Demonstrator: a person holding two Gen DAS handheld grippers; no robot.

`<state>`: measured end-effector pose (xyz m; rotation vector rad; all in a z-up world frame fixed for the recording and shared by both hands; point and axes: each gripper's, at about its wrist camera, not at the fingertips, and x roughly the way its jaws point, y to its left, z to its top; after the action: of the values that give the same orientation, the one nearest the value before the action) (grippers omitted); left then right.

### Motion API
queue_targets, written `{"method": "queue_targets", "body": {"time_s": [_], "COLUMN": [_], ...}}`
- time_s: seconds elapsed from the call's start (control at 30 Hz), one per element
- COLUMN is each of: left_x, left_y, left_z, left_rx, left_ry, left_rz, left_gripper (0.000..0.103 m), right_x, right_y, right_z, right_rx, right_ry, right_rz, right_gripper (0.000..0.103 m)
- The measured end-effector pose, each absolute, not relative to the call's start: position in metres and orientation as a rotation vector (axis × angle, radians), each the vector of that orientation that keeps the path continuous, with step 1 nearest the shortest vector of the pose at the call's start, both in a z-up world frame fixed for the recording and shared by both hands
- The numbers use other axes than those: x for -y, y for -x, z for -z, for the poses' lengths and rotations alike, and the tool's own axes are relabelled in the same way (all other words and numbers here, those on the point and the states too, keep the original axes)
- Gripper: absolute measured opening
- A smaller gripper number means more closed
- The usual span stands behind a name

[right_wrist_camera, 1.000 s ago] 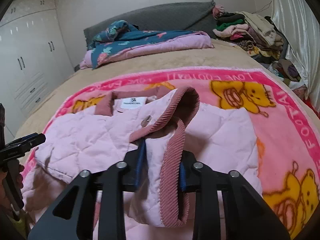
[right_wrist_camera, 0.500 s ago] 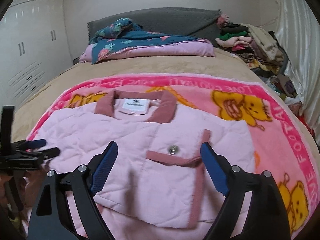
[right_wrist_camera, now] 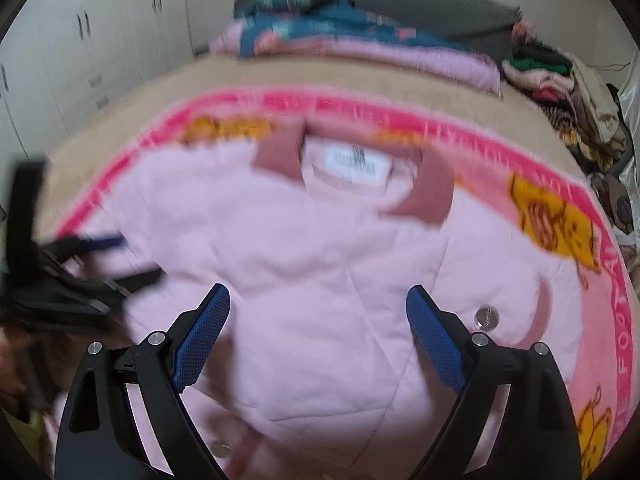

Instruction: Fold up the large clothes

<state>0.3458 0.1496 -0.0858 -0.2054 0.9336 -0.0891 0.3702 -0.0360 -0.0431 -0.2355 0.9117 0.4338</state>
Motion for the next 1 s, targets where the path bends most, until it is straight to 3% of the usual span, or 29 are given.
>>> {"method": "queue_targets", "body": {"time_s": [0.23, 1.0], "left_x": [-0.145, -0.157], "left_y": [-0.346, -0.33], "left_z": [0.082, 0.039], "left_rx": [-0.935, -0.868], "left_ry": [0.165, 0.137], "left_rz": [0.073, 0.009], "left_gripper": [0.095, 0.095], "right_x": [0.04, 0.071], "right_y": [-0.365, -0.319], "right_z": [0.065, 0.03], "right_rx": [-0.881, -0.805], "right_ry": [0.2, 0.007], "right_rz": [-0.411, -0.377], "right_gripper": [0.092, 0.094]}}
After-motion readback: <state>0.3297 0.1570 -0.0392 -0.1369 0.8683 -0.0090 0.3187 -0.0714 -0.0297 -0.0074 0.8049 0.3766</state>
